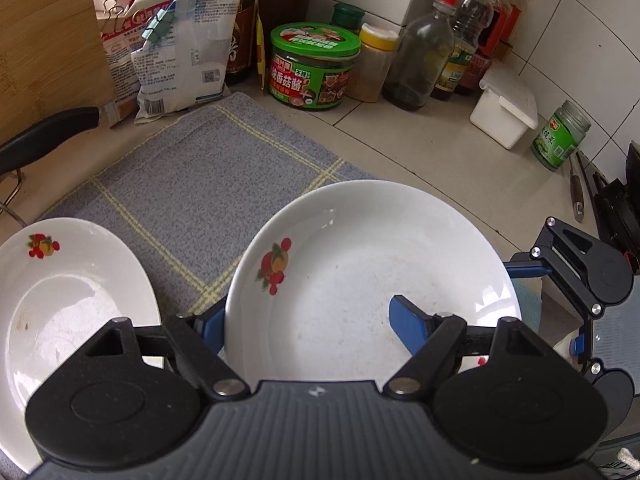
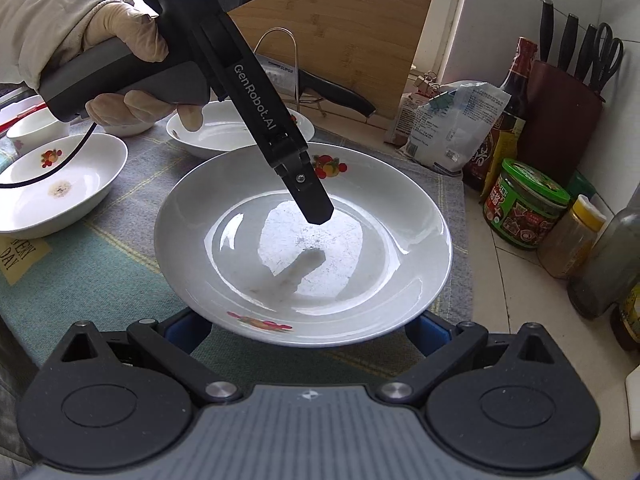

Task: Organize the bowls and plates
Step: 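Carry the deep plate with the left tool toward the other deep plate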

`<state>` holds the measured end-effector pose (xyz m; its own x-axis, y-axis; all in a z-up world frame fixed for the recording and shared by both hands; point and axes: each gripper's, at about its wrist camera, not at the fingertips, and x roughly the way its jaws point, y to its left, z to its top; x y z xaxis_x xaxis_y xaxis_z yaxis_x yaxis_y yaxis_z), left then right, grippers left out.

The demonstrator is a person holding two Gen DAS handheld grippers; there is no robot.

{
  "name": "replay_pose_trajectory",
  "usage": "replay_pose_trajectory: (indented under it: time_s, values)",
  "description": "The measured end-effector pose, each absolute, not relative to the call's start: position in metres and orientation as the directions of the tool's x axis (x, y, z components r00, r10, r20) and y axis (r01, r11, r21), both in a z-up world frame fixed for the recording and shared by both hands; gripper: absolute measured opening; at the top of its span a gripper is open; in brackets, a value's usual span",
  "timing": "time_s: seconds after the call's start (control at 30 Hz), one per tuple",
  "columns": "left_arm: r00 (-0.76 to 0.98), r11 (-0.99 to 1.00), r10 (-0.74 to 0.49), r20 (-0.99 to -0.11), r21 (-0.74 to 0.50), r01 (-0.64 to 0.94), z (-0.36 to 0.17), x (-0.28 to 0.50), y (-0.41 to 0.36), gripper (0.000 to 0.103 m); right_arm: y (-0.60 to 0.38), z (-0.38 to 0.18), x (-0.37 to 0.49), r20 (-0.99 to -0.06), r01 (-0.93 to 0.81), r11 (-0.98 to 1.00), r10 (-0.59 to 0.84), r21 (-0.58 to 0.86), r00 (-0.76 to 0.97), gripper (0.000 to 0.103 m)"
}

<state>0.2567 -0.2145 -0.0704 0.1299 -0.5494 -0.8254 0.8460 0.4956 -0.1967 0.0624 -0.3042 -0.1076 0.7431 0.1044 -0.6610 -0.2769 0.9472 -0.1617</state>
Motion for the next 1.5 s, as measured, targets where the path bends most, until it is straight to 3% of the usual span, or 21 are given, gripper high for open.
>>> replay_pose_trajectory:
  time_s: [0.53,1.5]
  values:
    - [0.141,0.511,-0.548,-0.825,-0.196,0.837,-0.088,0.292,-0.256,0.080,-0.343,-0.118,0.098,-0.676,-0.256,0.956,0.094,-0.144,0.731,0.103]
    - [0.148,0.521,-0.527,-0.837,-0.181,0.834,-0.100,0.303,-0.267,0.080,-0.353,-0.127,0.112,-0.692,-0.243,0.964,0.104,-0.105,0.714,0.103]
